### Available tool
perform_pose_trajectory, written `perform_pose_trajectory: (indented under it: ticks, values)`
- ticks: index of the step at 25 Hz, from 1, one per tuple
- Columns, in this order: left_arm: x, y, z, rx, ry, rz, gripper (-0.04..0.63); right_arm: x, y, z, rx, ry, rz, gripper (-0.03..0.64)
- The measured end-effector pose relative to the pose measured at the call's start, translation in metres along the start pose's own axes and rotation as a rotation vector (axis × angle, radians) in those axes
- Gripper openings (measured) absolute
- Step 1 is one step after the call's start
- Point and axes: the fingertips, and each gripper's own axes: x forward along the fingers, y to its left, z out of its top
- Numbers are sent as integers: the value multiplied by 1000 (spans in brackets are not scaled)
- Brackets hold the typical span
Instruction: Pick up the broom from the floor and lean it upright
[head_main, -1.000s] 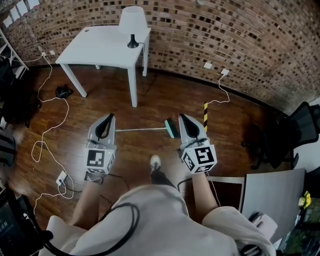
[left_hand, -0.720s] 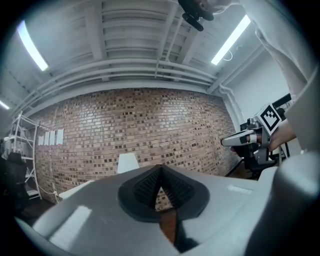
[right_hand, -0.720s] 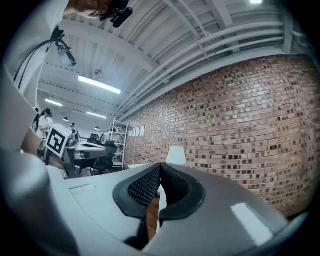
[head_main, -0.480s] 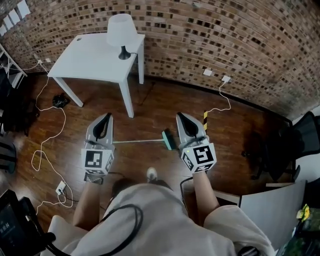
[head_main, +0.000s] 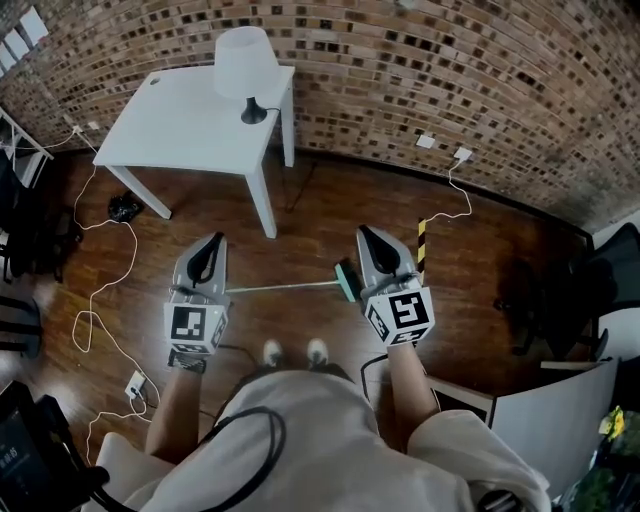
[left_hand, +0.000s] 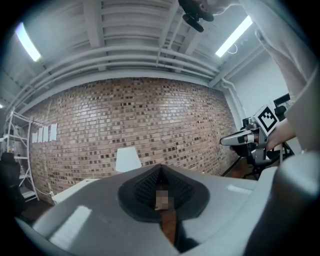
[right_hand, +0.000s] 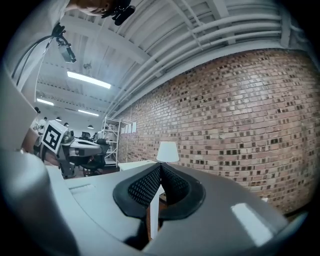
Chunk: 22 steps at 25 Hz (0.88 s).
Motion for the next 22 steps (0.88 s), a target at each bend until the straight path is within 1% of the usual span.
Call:
perform_pose_trajectory:
  ticks: [5,11,14,16,17,22]
  values:
    - [12,28,-4,-3,-4,8,2,28,14,3,-37,19,29,14]
    - [15,46,-22,-10,16,24,2,59,32,-7,-125,44,142,14]
    - [12,61,-39,-29,34,54,2,77,43,-16,-138,56,184,16]
    - [9,70,-53,-45,50,86,2,91,52,-25,-139,72,213,46]
    - [8,74,-61,-52,57,100,2,96,56,-30,-139,81,222,51]
    - [10,92,-108,-71,95,145,2,125,68,-75,-134,127,235,49]
